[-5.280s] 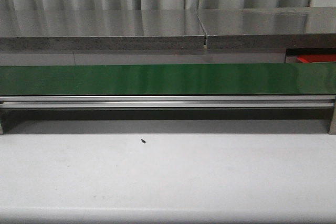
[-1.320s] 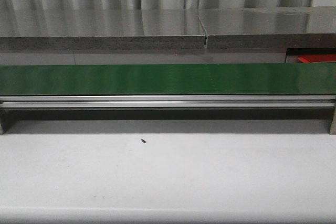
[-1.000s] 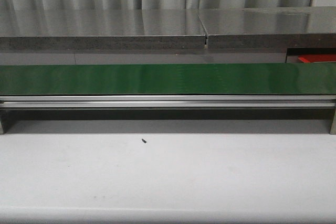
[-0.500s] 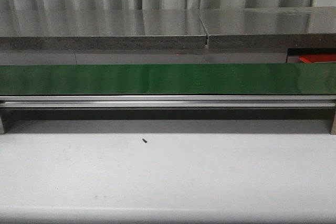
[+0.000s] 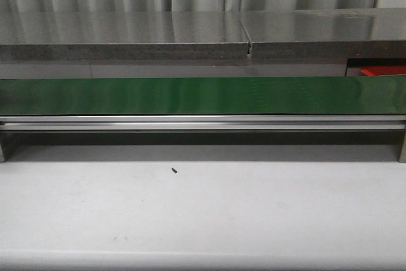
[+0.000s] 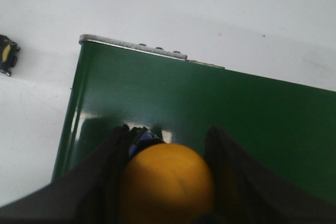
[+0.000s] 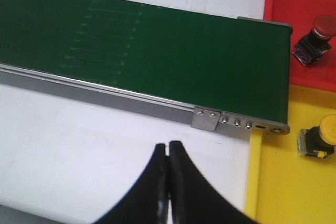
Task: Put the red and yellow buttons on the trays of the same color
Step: 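Carry the yellow button onto the belt and open the left gripper, then move the left gripper to a red push-button and grasp it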
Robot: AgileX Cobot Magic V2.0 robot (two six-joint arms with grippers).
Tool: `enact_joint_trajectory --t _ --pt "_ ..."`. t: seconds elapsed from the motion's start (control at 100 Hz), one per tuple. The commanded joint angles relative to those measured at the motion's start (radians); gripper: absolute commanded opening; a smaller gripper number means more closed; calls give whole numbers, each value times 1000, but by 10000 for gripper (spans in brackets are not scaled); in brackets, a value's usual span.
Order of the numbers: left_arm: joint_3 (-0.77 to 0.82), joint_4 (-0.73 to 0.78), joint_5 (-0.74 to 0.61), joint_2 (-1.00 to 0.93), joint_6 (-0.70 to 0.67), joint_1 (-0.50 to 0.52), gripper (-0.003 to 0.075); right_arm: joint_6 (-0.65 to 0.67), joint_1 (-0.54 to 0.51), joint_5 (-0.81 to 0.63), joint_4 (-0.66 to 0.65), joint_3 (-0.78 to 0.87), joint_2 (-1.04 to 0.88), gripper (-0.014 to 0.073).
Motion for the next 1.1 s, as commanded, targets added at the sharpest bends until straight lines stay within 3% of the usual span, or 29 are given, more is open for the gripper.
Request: enact_joint_trajectory --t 0.0,0.13,0.2,0.3,0.42,0.49,0.82,1.09 --pt "-24 -21 -53 -42 -1 -5 -18 -7 1 -50 17 -23 -4 -117" --pt "-21 -21 -53 -34 -1 -5 4 -7 1 -50 17 -23 -4 -117" --pt "-21 -21 -53 -34 -1 -5 69 -7 1 -50 17 -23 -4 -117" --pt "-21 -21 -46 -34 -1 -5 242 -7 1 -50 17 -23 -4 -117" --pt "-21 -21 -33 -34 -1 -5 512 -7 1 -50 17 -23 -4 -117" --pt "-21 -21 -24 -36 -1 -5 600 -7 1 -50 17 -23 -4 -117" --pt "-47 -6 -16 -121 -1 2 622 -7 1 -50 17 -23 -4 -117" --pt "-65 17 -19 -151 -1 136 622 -7 1 -50 17 -23 -4 -117"
